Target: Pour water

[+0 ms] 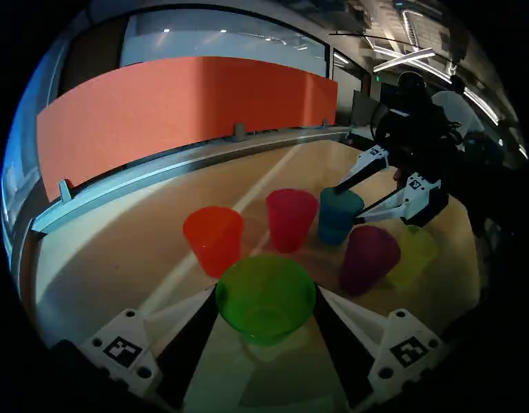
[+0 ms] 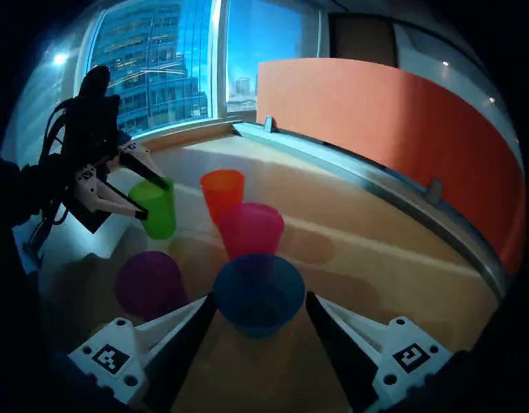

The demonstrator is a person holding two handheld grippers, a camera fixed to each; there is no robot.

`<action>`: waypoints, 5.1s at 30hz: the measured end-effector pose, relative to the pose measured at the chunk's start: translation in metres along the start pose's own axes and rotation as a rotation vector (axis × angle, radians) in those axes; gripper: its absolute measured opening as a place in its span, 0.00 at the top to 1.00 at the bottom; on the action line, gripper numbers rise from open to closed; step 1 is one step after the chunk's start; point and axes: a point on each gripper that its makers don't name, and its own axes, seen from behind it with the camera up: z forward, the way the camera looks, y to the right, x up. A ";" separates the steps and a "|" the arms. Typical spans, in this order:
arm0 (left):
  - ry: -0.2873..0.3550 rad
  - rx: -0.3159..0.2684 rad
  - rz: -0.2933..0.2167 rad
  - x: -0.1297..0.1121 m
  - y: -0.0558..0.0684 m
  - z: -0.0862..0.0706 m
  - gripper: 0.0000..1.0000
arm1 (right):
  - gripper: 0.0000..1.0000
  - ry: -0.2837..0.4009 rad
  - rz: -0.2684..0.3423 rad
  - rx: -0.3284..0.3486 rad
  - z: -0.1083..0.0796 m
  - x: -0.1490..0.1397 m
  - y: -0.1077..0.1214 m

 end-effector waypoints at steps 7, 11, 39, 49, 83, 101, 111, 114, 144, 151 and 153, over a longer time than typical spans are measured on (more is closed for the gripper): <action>0.005 0.003 -0.007 0.002 -0.002 -0.003 0.10 | 0.00 -0.003 0.006 0.004 0.010 0.000 -0.001; 0.007 0.002 -0.009 0.002 -0.001 -0.004 0.10 | 0.01 0.000 0.010 0.007 0.014 0.001 -0.002; 0.102 0.002 0.011 0.036 0.022 -0.038 0.10 | 0.08 0.135 0.036 -0.083 -0.063 0.038 -0.001; 0.182 0.013 0.030 0.063 0.042 -0.072 0.10 | 0.08 0.223 0.028 -0.128 -0.118 0.058 -0.011; 0.373 0.002 0.056 0.117 0.098 -0.129 0.10 | 0.08 0.461 0.007 -0.185 -0.199 0.093 -0.049; 0.414 -0.018 0.068 0.128 0.110 -0.133 0.10 | 0.08 0.487 0.037 -0.163 -0.204 0.100 -0.054; 0.420 -0.037 0.068 0.129 0.117 -0.131 0.10 | 0.08 0.484 0.033 -0.162 -0.205 0.102 -0.054; 0.420 -0.045 0.069 0.128 0.120 -0.131 0.10 | 0.08 0.485 0.029 -0.156 -0.206 0.104 -0.056; 0.430 -0.126 0.097 0.122 0.154 -0.121 0.10 | 0.08 0.489 -0.183 -0.163 -0.210 0.149 -0.067; 0.428 -0.145 0.106 0.123 0.164 -0.117 0.10 | 0.08 0.491 -0.254 -0.177 -0.210 0.163 -0.068; 0.425 -0.148 0.111 0.123 0.166 -0.116 0.10 | 0.08 0.491 -0.279 -0.182 -0.210 0.168 -0.069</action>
